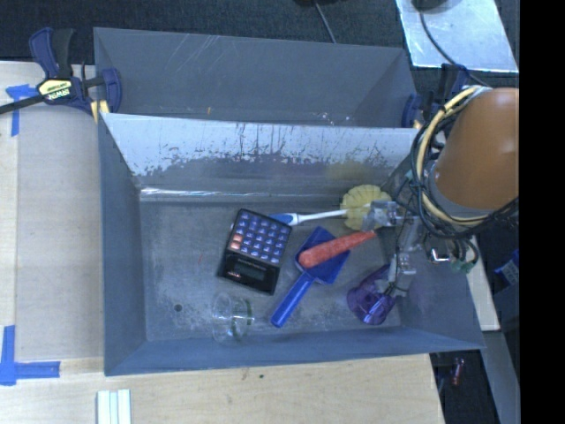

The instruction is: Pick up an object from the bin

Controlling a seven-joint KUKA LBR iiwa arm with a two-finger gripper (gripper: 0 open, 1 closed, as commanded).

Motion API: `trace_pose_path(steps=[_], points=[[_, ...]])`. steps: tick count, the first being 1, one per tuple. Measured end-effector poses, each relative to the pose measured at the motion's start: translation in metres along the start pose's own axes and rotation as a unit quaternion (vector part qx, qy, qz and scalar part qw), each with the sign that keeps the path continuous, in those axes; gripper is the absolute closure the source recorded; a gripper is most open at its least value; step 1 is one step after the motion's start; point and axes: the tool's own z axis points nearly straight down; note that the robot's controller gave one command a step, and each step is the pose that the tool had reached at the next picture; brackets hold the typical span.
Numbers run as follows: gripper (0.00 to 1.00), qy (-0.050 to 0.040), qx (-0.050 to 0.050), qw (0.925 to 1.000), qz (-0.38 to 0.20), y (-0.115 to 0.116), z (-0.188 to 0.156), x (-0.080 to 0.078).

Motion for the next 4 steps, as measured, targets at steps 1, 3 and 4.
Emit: trace_pose_path(steps=[1,3,4], points=[[0.0,0.0003,-0.001,0.9919,-0.127,0.014,0.067,-0.026],[0.0,-0.001,0.0,0.9735,-0.229,0.019,0.135,-0.045],[0.0,-0.0051,0.001,0.9926,-0.121,0.032,0.113,-0.071]])
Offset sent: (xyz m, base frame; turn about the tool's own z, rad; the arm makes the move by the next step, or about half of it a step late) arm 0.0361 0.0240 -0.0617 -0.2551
